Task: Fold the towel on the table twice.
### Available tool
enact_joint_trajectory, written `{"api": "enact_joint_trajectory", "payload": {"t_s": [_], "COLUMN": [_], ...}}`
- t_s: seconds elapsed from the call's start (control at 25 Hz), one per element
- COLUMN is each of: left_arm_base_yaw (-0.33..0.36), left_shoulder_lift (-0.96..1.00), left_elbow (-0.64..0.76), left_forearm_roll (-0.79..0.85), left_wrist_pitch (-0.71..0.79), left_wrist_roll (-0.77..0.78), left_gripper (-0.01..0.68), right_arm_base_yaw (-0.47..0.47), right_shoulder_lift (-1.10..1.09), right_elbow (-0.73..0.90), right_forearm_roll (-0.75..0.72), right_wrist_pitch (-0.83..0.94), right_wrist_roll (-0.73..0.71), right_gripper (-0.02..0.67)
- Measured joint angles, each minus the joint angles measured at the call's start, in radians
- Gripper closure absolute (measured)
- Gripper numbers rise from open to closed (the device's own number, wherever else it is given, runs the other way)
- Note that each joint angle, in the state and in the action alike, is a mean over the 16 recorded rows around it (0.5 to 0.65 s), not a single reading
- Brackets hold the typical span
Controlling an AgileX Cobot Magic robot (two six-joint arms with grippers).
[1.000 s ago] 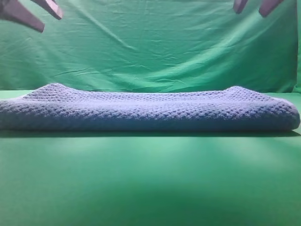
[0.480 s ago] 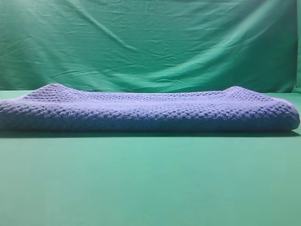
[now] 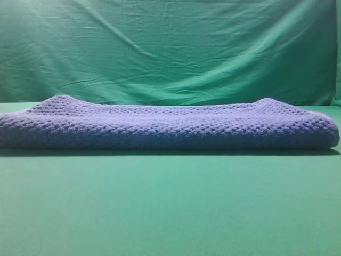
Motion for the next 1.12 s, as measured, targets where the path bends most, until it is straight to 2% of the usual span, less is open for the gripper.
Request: {"api": "enact_joint_trajectory", "payload": {"t_s": [0.36,0.8,1.12], "left_arm_base_yaw": [-0.015,-0.025,-0.025], "left_shoulder_lift": [-0.276,-0.636,-0.776], "left_elbow": [0.053,0.27,0.383], "left_forearm_roll": [0.074,0.072,0.072], "left_wrist_pitch": [0.073,0.06,0.049], "left_wrist_roll": [-0.055,-0.055,-0.055], "left_gripper": [0.673,0.673,0.673], "right_arm_base_yaw": [0.004,0.018,0.02], "right_shoulder_lift": [-0.263,-0.602,-0.77], "right_elbow": [0.092,0.371,0.512], "right_forearm_roll": [0.054,0.139,0.167], "right_wrist_pitch": [0.022,-0.033,-0.02], "right_wrist_roll": [-0.112,-0.174,-0.175], "right_gripper": [0.649,0.649,0.649]}}
